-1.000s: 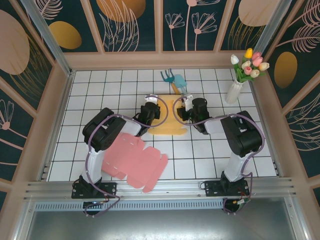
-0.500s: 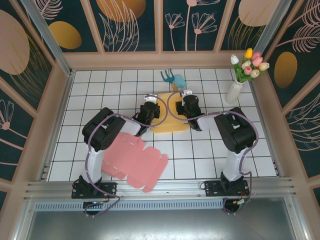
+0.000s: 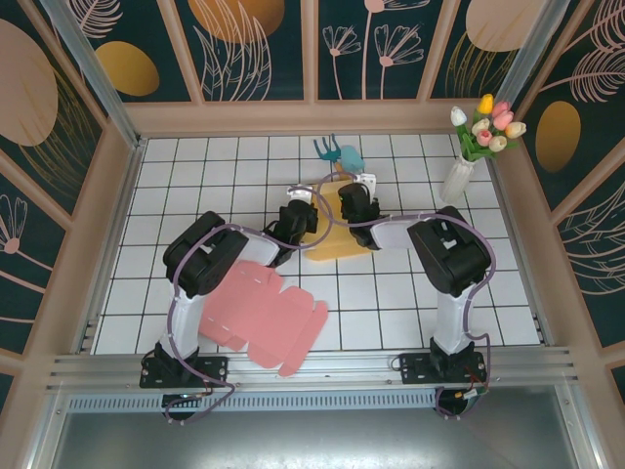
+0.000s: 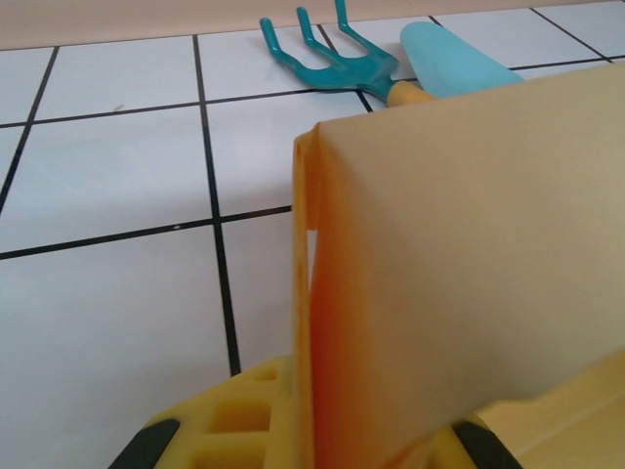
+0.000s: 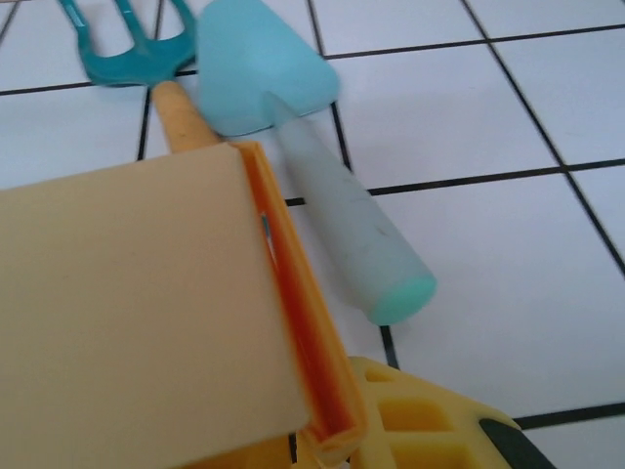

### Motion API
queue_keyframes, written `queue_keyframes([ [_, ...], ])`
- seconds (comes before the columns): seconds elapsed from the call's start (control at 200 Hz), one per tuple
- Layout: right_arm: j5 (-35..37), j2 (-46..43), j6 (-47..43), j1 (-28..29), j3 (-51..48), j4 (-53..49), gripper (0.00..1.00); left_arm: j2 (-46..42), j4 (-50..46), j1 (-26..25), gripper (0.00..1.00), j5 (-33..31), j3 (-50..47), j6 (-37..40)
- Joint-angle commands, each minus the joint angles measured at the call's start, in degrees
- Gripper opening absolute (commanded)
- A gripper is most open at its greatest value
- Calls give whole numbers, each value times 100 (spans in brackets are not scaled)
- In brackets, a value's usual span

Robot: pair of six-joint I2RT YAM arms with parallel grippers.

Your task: Fold the paper box

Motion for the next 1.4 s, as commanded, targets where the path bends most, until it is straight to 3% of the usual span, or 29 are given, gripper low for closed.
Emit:
queue_keyframes([
  [0.0, 2401, 210, 683, -533, 399, -1076, 19, 99, -528, 95, 0, -432, 43, -249],
  [0.09, 2335, 216, 1042, -774, 396, -1444, 19, 137, -666, 102, 0, -504, 134, -306],
  [0.21, 1801, -102, 896, -919, -90, -847, 20, 146, -675, 95, 0, -501, 149, -301],
  [0.36, -416, -328, 122, -938, -617, 602, 27, 164, -624, 94, 0, -377, 149, -238],
  [0.48, -1533, -308, 122, -942, -668, 1041, 33, 149, -597, 94, 0, -285, 134, -178],
  [0.56, -1906, -180, 99, -939, -533, 1051, 38, 148, -586, 95, 0, -225, 124, -133],
  [0.826, -1915, 256, -57, -939, -158, 799, 47, 138, -533, 99, 0, -140, 96, -67],
  [1.081, -1736, 490, -136, -909, 124, 537, 46, 142, -516, 95, 0, -112, 95, -53],
  [1.266, -840, 699, -65, -877, 426, -30, 41, 138, -565, 95, 0, -203, 100, -100],
  [1.396, 260, 863, -30, -871, 541, -501, 34, 145, -712, 129, 0, -367, 166, -303],
])
